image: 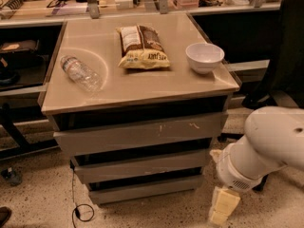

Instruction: Open middle drawer

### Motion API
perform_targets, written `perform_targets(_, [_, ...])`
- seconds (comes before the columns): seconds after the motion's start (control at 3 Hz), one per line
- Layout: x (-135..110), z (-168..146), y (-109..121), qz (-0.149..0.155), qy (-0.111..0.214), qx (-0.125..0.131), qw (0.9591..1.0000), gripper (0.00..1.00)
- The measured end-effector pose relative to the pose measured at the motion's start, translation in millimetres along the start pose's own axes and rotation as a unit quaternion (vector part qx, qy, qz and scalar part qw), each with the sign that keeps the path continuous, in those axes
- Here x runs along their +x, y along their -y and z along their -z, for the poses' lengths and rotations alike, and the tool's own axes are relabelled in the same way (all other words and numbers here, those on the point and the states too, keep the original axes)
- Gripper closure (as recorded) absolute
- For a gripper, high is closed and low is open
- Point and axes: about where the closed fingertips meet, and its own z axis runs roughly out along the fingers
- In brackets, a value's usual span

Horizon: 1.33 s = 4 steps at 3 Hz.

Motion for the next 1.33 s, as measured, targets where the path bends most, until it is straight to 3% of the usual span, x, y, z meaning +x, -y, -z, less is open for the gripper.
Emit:
perform_targets(0.67, [-14,-99,32,0.014,0.04,-0.013,0.999,0.0])
perform_targets(1.33, [-12,-116,31,0.011,0.05,-0.009,0.9986,0.0])
